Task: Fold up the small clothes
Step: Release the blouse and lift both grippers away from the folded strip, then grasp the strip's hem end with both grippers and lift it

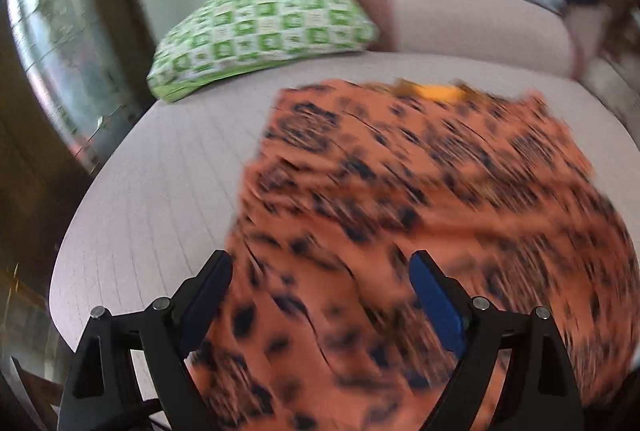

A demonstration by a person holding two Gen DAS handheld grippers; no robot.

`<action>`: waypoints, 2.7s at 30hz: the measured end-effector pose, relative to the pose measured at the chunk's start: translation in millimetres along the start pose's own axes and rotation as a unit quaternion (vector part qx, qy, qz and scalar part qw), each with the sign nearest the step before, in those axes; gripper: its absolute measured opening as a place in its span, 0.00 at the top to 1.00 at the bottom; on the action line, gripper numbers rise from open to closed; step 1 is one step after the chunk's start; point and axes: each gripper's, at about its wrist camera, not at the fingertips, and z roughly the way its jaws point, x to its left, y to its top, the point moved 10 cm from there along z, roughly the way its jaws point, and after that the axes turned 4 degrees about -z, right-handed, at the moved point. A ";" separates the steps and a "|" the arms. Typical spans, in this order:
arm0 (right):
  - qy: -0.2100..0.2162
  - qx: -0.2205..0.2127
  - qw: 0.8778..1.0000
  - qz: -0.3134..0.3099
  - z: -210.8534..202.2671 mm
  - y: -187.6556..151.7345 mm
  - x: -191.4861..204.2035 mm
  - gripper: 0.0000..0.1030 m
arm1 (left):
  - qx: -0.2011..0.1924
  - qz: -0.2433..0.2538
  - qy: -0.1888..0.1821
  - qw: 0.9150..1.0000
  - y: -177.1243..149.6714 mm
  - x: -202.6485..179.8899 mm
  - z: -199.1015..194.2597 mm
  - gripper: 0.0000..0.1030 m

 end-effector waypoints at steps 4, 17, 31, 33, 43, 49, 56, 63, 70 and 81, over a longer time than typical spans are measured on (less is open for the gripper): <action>0.007 -0.010 1.000 0.009 -27.9 -22.1 -6.0 0.27 | -0.023 0.038 0.005 0.999 -21.1 -4.3 -32.5 0.13; 0.073 0.002 0.992 0.103 -49.2 -42.4 -62.8 0.27 | 0.036 -0.013 0.012 0.999 -47.7 50.4 -53.4 0.13; 0.114 0.028 0.977 0.177 -54.0 -57.1 -104.4 0.27 | 0.150 -0.130 -0.019 0.980 -80.0 120.5 -16.0 0.13; 0.121 0.040 0.975 0.181 -50.7 -60.8 -102.3 0.27 | 0.161 -0.141 -0.031 0.976 -85.0 124.5 -8.4 0.16; 0.126 0.108 0.970 0.177 -24.6 -82.0 -95.3 0.27 | 0.178 -0.144 -0.075 0.970 -83.1 127.6 19.5 0.42; 0.126 0.135 0.970 0.156 -13.3 -88.4 -87.7 0.27 | 0.205 -0.104 -0.093 0.969 -89.1 111.7 29.5 0.35; 0.118 0.178 0.970 0.119 -0.3 -105.4 -82.0 0.28 | 0.203 -0.064 -0.114 0.970 -97.7 94.3 15.5 0.80; 0.141 0.188 0.963 0.128 -4.5 -113.9 -83.0 0.31 | 0.184 -0.071 -0.149 0.969 -97.2 89.9 12.2 0.80; 0.151 0.205 0.962 0.101 -10.1 -125.8 -77.5 0.37 | 0.182 -0.061 -0.174 0.966 -96.5 84.3 9.7 0.76; 0.117 0.228 0.967 0.019 10.0 -141.4 -50.0 0.84 | 0.193 -0.097 -0.202 0.955 -94.5 89.9 15.8 0.90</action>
